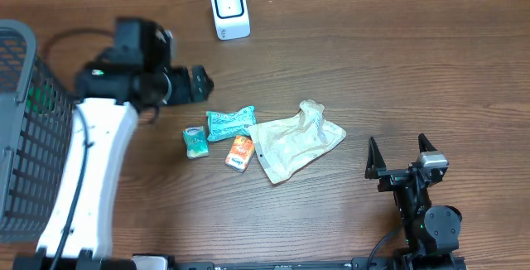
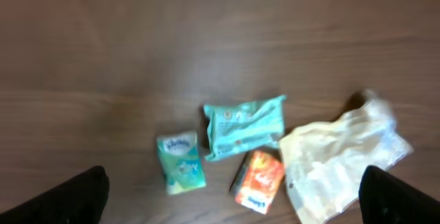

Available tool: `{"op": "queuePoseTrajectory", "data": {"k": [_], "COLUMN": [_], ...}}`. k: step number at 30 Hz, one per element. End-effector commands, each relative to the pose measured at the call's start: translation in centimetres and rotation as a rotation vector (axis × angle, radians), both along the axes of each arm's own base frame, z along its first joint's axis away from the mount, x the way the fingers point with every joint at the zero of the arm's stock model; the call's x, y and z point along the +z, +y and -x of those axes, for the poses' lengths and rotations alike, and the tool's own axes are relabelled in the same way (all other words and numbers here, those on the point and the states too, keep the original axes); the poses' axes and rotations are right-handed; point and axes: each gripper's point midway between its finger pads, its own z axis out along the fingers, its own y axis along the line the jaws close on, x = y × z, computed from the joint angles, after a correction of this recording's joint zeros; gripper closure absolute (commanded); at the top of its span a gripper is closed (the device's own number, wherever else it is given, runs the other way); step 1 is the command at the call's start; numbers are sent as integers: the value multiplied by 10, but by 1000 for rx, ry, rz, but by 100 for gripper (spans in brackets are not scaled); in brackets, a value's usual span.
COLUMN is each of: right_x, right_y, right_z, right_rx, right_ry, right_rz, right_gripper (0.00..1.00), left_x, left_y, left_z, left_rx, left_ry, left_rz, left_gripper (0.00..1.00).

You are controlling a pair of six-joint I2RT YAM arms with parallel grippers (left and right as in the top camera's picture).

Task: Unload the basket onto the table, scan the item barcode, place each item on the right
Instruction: 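Release the tissue pack left of the green packet and withdraw, then reach into the basket and grasp the green-lidded jar with the left gripper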

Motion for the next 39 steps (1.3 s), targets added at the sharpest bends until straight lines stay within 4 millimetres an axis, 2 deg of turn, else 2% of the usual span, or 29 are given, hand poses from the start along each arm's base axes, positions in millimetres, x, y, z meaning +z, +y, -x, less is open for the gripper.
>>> {"op": "queuePoseTrajectory", "data": {"k": [1,3,7,9,11,14,16,19,20,21,25,27,28,31,35,39], "right_x": [-2,-2,-2,-2,-2,-2,-2,-2,-2,-2,-2,-2,-2,-2,-2,-2], "right_y": [-2,-2,-2,-2,-2,-2,-2,-2,-2,-2,-2,-2,-2,-2,-2,-2], "right_z": [0,0,0,0,0,0,0,0,0,0,0,0,0,0,0,0], "right_rx": [-12,-12,-12,-12,-12,-12,-12,-12,-12,-12,-12,-12,-12,-12,-12,-12], "right_ry": [-1,-1,-1,-1,-1,-1,-1,-1,-1,-1,-1,-1,-1,-1,-1,-1], "right_rz": [1,1,1,1,1,1,1,1,1,1,1,1,1,1,1,1], "right_gripper": [0,0,0,0,0,0,0,0,0,0,0,0,0,0,0,0], "left_x": [87,119,183,207,222,228,222,202,193,176,139,119,112,85,54,25], "left_y": [27,46,102,133,165,211,238,264,272,283,305,316,321,333,335,345], "left_z": [-3,0,18,28,40,60,68,69,67,65,56,51,50,45,29,19], "left_rx": [-23,28,214,328,447,626,728,804,818,839,845,823,812,757,620,579], "left_ry": [-205,-260,-390,-449,-490,-504,-489,-432,-404,-345,-232,-176,-154,-87,-48,1], "left_rz": [-75,-83,-104,-117,-132,-141,-135,-118,-113,-104,-93,-100,-104,-105,-54,-44], "left_gripper": [0,1,0,3,5,6,7,8,8,7,10,8,0,0,0,0]}}
